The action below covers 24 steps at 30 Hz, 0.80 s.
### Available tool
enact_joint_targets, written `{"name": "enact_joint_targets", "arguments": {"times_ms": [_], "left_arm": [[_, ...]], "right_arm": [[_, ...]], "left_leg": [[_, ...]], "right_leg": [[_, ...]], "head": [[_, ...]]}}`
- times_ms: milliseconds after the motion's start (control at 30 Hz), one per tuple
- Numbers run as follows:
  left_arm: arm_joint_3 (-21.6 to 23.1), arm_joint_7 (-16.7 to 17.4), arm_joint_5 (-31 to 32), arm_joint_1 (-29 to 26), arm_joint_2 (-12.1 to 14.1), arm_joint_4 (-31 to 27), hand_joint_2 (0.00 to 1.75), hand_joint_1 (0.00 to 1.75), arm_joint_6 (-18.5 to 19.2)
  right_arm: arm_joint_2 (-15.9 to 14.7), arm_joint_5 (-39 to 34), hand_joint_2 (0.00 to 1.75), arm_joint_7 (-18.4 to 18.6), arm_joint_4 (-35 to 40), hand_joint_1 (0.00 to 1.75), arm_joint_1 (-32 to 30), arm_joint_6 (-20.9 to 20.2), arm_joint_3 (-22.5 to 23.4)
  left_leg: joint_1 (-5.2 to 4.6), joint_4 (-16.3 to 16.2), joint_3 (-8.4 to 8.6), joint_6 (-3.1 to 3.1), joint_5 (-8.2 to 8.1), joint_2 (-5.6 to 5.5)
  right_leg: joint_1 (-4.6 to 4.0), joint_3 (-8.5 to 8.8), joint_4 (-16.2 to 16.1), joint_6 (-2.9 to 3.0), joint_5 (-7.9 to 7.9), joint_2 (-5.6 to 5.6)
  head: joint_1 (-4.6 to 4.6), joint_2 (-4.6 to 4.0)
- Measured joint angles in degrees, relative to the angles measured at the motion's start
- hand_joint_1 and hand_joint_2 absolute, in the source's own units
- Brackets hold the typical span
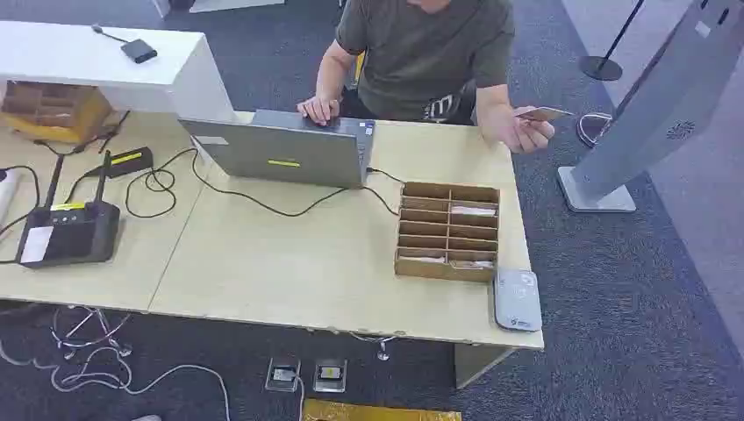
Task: Pass the card to the sensor for recognition and then transmit it.
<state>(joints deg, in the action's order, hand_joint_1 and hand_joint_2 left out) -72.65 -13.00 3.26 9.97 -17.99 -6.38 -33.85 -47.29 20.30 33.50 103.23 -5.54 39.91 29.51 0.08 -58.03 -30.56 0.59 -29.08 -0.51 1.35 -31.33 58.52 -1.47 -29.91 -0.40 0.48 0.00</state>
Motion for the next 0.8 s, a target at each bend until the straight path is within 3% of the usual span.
{"name": "enact_joint_targets", "arguments": {"times_ms": [100, 167, 267, 333, 433, 500, 567, 633, 733, 800], "left_arm": [[0.0, 0.0, 1.03, -0.01, 0.09, -0.11, 0.0, 0.0, 0.22], [0.02, 0.0, 1.66, -0.03, 0.2, -0.11, 0.0, 0.0, -0.11], [0.02, -1.28, 2.47, -0.03, 0.33, -0.13, 0.0, 0.0, -1.9], [0.0, -4.05, 3.08, -0.03, 0.37, -0.13, 0.0, 0.0, -3.7], [0.02, -8.26, 3.3, 0.01, 0.46, -0.13, 0.0, 0.0, -2.67], [0.02, -8.94, 3.56, 0.03, 0.63, -0.13, 0.0, 0.0, -1.27], [0.02, -8.94, 3.91, 0.03, 0.7, -0.13, 0.0, 0.0, 0.15], [0.02, -8.85, 3.93, 0.02, 0.81, -0.13, 0.0, 0.0, 1.75], [0.02, -6.74, 4.04, -0.02, 1.29, -0.13, 0.0, 0.0, 4.37], [0.02, -5.69, 4.5, -0.02, 1.57, -0.13, 0.0, 0.0, 5.24]], "right_arm": [[-6.52, 0.85, 1.75, 4.99, 2.97, 0.0, -0.6, -0.13, -1.25], [-9.7, 0.7, 1.75, 5.37, 3.98, 0.0, -2.18, -0.11, -1.31], [-14.06, -0.81, 1.75, 4.36, 4.4, 0.0, -4.59, -0.09, -1.34], [-16.54, -2.41, 1.75, 2.32, 4.42, 0.0, -5.02, -0.61, -1.6], [-19.57, -2.67, 1.75, -0.32, 4.35, 0.0, -2.57, -3.69, -4.04], [-20.27, 3.12, 1.75, -1.59, 3.67, 0.0, -0.68, -5.77, -6.22], [-18.7, 15.37, 1.75, -2.4, 1.45, 0.0, 0.84, -5.16, -9.33], [-18.15, 22.28, 1.75, 0.21, -0.79, 0.0, 1.53, -5.47, -12.91], [-18.15, 21.31, 1.75, 3.03, -2.01, 0.0, 4.64, -10.76, -17.5], [-18.52, 21.18, 1.75, 3.46, -2.03, 0.0, 7.56, -16.73, -20.43]], "left_leg": [[0.0, -0.01, 0.01, 0.03, 0.02, -0.12], [0.02, -0.01, 0.02, 0.03, 0.01, -0.11], [0.01, -0.01, -0.01, 0.01, 0.0, -0.08], [0.02, -0.01, -0.03, 0.0, -0.01, -0.03], [0.02, 0.0, -0.07, 0.0, 0.0, 0.0], [0.12, 0.0, 0.03, -0.02, 0.01, 0.0], [0.22, 0.0, 0.02, -0.03, 0.02, -0.04], [0.17, 0.0, -0.01, -0.03, 0.02, -0.02], [0.14, 0.0, -0.02, -0.03, 0.01, -0.01], [0.15, 0.0, -0.04, -0.03, 0.01, -0.01]], "right_leg": [[0.0, -0.04, -0.01, 0.0, 0.0, -0.12], [-0.02, -0.04, -0.01, 0.01, -0.01, -0.1], [-0.02, -0.09, -0.01, 0.01, -0.01, -0.03], [-0.03, -0.08, -0.01, 0.01, -0.01, 0.04], [-0.03, -0.08, 0.0, 0.01, -0.01, 0.05], [-0.13, -0.07, -0.01, 0.01, -0.01, 0.04], [-0.23, 0.0, -0.03, 0.02, -0.01, -0.01], [-0.18, 0.01, -0.01, 0.01, 0.0, 0.01], [-0.14, -0.05, 0.0, 0.02, 0.0, 0.09], [-0.15, -0.07, 0.0, 0.02, 0.0, 0.07]], "head": [[0.0, 0.0], [0.0, 0.0], [-0.02, 0.0], [0.0, 0.0], [0.0, 0.0], [0.0, 0.0], [0.09, 0.0], [0.02, 0.0], [0.0, 0.0], [-0.02, 0.0]]}}
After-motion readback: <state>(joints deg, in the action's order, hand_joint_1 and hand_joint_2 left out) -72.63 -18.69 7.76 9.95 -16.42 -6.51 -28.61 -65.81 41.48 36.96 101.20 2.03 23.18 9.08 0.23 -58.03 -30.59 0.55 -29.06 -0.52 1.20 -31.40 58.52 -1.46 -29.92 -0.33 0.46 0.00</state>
